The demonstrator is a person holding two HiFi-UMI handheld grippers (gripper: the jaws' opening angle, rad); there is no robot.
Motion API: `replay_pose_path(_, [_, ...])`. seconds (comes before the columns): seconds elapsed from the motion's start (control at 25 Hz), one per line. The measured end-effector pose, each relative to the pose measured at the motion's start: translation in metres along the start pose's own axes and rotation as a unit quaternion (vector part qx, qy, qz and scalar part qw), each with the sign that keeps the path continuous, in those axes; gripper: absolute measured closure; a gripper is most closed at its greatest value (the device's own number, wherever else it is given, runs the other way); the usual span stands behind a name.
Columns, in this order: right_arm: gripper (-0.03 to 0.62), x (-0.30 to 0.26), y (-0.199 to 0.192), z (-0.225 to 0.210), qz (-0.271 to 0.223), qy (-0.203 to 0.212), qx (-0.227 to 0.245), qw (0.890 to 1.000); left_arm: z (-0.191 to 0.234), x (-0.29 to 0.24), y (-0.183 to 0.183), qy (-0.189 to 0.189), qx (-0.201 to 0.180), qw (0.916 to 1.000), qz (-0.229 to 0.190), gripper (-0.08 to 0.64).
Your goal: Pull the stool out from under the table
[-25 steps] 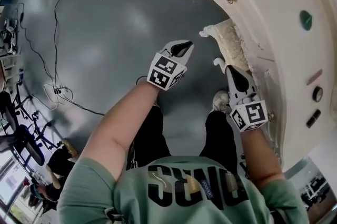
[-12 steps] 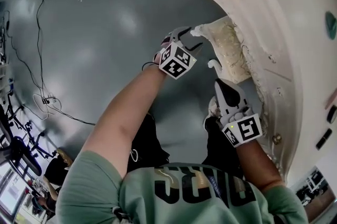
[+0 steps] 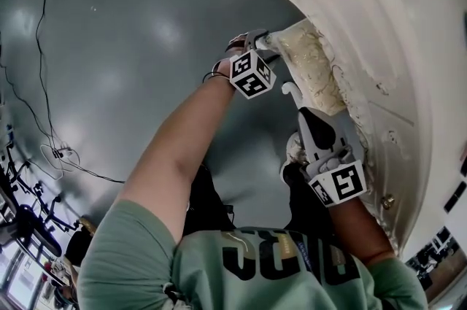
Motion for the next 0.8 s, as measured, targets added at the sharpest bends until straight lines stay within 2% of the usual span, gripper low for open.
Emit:
replay_pose_path(0.16, [0.598, 0.002, -0.001, -0.002, 0.0, 0.0, -0.004, 1.0, 0.0, -0.008, 0.0, -0.007, -0.026, 0.9996, 0.004, 0.258])
replay_pose_path(0.36, [0.597, 0.004, -0.007, 0.0, 0.004, 0.005, -0.011, 1.0, 0.003, -0.006, -0.004, -0.01, -0.058, 0.9982, 0.015, 0.307])
replay_pose_path(0.8, [0.597, 0.008, -0.018, 0.019, 0.015, 0.027, -0.02, 0.999, -0.001, 0.017, -0.025, 0.003, -0.046, 0.9987, 0.023, 0.322])
Point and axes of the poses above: the fingertips, and each gripper's own axes: x backward along the fingers, z to its left, y out of its top, the point moved 1 cm from there along x, backward along the fingers, and after that the axes turned 2 degrees about y, right-handed, at the moved point
